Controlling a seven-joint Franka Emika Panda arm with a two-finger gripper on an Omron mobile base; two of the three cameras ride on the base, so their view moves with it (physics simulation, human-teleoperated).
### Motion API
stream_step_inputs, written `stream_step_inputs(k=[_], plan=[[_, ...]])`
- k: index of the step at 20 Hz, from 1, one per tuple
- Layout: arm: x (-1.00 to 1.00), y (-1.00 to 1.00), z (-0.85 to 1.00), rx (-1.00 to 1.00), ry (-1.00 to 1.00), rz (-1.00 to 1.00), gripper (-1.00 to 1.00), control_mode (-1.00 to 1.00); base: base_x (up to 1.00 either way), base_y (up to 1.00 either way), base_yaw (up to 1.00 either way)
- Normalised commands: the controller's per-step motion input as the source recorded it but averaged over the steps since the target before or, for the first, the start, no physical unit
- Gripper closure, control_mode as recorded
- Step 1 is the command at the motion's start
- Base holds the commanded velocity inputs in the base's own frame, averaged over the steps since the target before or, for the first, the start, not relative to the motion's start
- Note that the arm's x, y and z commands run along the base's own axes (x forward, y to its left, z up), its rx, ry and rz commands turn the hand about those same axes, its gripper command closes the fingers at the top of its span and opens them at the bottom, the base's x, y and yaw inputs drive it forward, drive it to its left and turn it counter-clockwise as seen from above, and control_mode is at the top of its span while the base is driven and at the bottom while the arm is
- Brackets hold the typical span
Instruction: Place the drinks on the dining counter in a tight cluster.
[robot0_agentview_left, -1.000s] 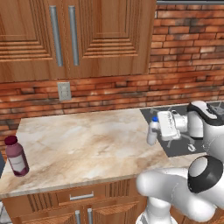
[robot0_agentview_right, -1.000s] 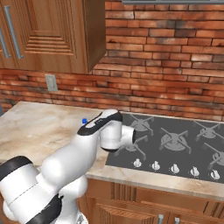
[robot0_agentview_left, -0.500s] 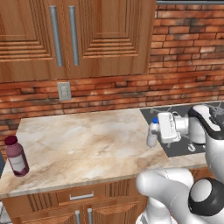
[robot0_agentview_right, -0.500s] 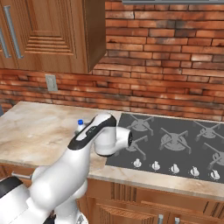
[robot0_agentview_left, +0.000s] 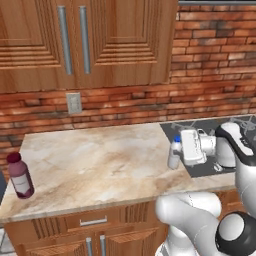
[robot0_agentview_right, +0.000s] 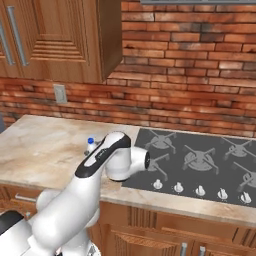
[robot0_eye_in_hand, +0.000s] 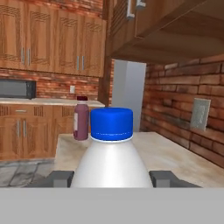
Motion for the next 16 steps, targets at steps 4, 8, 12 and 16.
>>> stream_step_inputs(k=[4,8,12,16], plan=[[0.00,0.00,0.00,0.00,0.00,0.00,1.00,1.00,-0.68,0.11,0.05],[0.00,0.00,0.00,0.00,0.00,0.00,1.00,1.00,-0.59,0.14,0.27],[0.00,0.00,0.00,0.00,0.00,0.00,1.00,1.00,-0.21,0.14,0.84],[0.00,0.00,0.00,0.00,0.00,0.00,1.00,1.00,-0.06,0.05,1.00]])
